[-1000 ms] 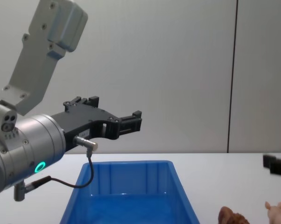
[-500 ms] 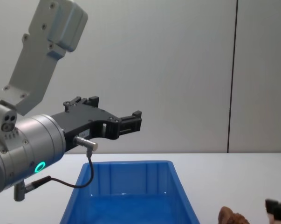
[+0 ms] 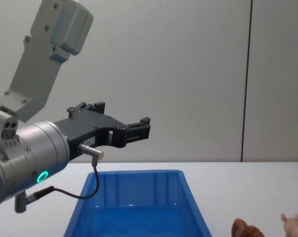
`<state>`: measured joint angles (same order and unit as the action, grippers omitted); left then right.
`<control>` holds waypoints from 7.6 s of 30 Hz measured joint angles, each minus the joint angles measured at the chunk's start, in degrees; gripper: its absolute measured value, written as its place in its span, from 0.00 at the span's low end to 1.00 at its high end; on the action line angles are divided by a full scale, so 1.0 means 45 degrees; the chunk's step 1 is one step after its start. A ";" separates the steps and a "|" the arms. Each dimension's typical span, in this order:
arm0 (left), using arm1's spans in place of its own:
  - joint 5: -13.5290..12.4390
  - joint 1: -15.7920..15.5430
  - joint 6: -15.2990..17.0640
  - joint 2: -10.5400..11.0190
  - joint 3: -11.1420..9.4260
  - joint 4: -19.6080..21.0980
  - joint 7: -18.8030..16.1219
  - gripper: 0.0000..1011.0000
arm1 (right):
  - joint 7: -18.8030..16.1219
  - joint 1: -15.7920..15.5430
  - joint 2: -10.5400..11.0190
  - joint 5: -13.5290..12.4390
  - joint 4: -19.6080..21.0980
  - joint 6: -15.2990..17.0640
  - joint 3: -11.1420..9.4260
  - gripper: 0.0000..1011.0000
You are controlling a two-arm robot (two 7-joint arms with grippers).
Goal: Pick up the two dolls from the table and place them into the box.
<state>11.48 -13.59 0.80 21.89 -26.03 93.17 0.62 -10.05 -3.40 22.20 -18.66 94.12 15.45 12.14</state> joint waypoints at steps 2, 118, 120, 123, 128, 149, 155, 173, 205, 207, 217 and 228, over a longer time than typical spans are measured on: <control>0.0000 0.0000 0.0000 0.0000 0.0001 0.0000 0.0000 0.99 | 0.0001 0.0014 -0.0044 -0.0015 -0.0082 0.0073 0.0025 0.81; 0.0000 0.0001 0.0000 0.0001 0.0000 0.0000 0.0000 0.99 | -0.1616 0.1193 -0.0455 0.0593 0.0984 0.1568 0.0835 0.99; 0.0000 0.0001 0.0000 0.0000 0.0001 0.0000 0.0001 0.99 | -0.1605 0.1161 -0.0453 0.0594 0.0936 0.1624 0.0857 0.99; 0.0000 0.0001 0.0000 0.0000 0.0000 0.0000 0.0000 0.99 | -0.1586 0.1095 -0.0453 0.0626 0.0817 0.1754 0.0910 0.99; 0.0000 0.0001 0.0000 0.0000 0.0001 0.0000 0.0001 0.99 | -0.1554 0.1016 -0.0479 0.0726 0.0648 0.1925 0.1005 0.91; 0.0000 0.0000 0.0000 0.0000 0.0000 0.0000 0.0000 0.99 | -0.0690 0.0558 -0.0418 0.1689 0.0982 0.1015 0.1245 0.42; 0.0000 0.0001 0.0000 0.0000 0.0000 0.0000 0.0000 0.99 | -0.0355 0.0493 -0.0397 0.2154 0.1358 0.0499 0.1270 0.42; 0.0000 0.0001 0.0000 0.0000 0.0001 0.0000 0.0000 0.99 | -0.1655 0.1941 -0.1192 0.2678 0.1438 0.0344 0.1384 0.42; -0.0001 0.0001 0.0000 0.0000 0.0000 0.0000 0.0000 0.99 | -0.3224 0.3668 -0.2129 0.2552 -0.0731 0.1467 0.1519 0.99; -0.0001 0.0001 0.0000 0.0000 0.0000 0.0000 0.0000 0.99 | -0.3126 0.3542 -0.1961 0.2462 -0.0648 0.1430 0.1408 0.99; -0.0001 0.0001 0.0000 0.0000 0.0000 0.0000 0.0001 0.99 | -0.2592 0.2795 -0.1123 0.1896 -0.0245 0.1228 0.0870 0.99; -0.0004 0.0024 0.0013 0.0009 0.0009 0.0010 0.0000 0.99 | -0.2238 0.2134 -0.0483 0.1315 0.0009 0.1023 0.0460 0.99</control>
<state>11.46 -13.48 0.85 21.93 -25.99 93.22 0.62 -20.11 6.20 20.02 -12.74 94.16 20.05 14.21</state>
